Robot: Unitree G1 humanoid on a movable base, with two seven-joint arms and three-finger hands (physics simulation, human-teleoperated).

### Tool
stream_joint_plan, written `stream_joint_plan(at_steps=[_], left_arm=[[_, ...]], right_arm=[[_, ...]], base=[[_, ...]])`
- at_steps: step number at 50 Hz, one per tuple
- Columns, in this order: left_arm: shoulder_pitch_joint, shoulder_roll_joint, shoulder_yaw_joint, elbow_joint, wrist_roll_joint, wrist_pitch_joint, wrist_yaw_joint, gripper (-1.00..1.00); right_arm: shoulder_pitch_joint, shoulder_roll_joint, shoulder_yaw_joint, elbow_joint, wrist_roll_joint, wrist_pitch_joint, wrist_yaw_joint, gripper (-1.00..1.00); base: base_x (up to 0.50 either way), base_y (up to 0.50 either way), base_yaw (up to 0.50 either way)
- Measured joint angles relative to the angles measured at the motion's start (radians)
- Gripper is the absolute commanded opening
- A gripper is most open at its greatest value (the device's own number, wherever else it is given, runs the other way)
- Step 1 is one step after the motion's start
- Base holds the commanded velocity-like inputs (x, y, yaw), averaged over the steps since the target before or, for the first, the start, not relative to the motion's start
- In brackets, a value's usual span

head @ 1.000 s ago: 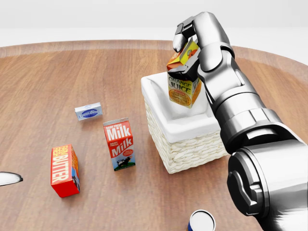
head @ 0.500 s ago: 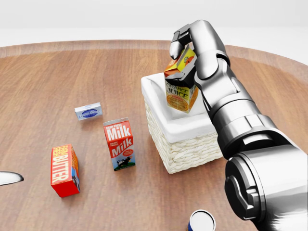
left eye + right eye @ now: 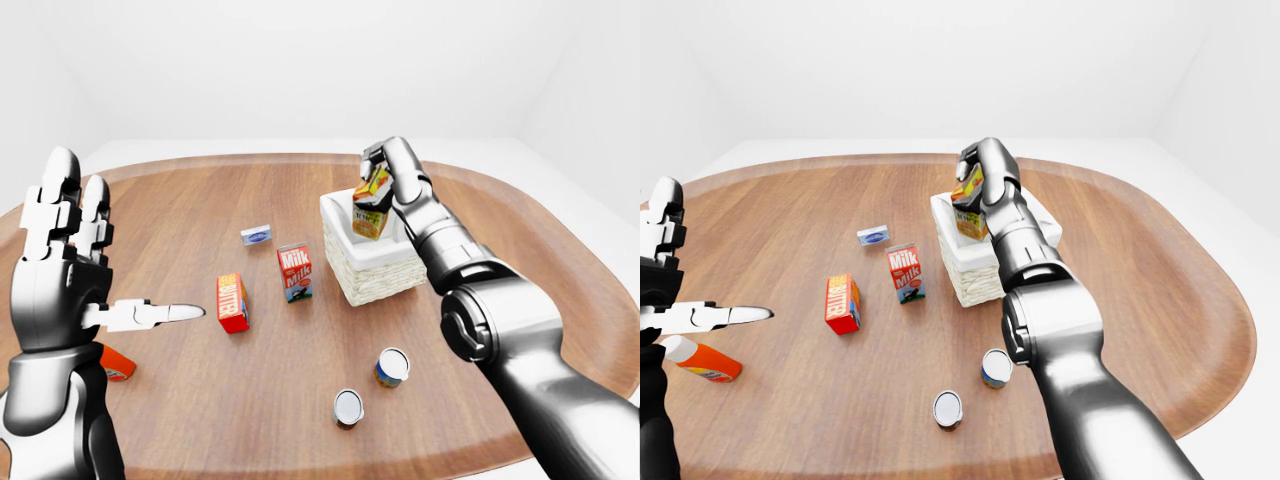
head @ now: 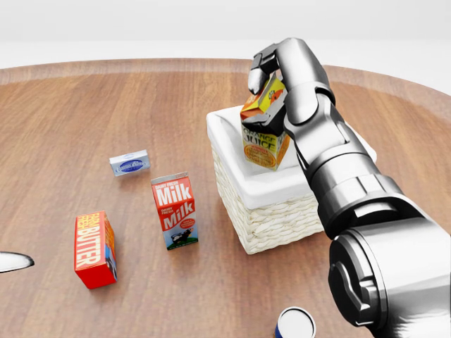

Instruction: Pick up the orange juice, and put it in the basket.

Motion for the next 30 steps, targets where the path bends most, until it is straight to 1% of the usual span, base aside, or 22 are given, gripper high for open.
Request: stream_joint_plan(at_steps=[13, 30], left_arm=[[-0.002, 0.001, -0.001, 0.007, 0.000, 0.000, 0.001, 1.00], [-0.002, 0.002, -0.002, 0.008, -0.001, 0.000, 0.002, 1.00]], right_arm=[[0.024, 0.006, -0.004, 0.001, 0.000, -0.024, -0.009, -1.00], [0.046, 0.013, -0.006, 0.002, -0.001, -0.041, -0.016, -1.00]], base=[[0.00, 0.00, 0.00], [0.00, 0.00, 0.00]])
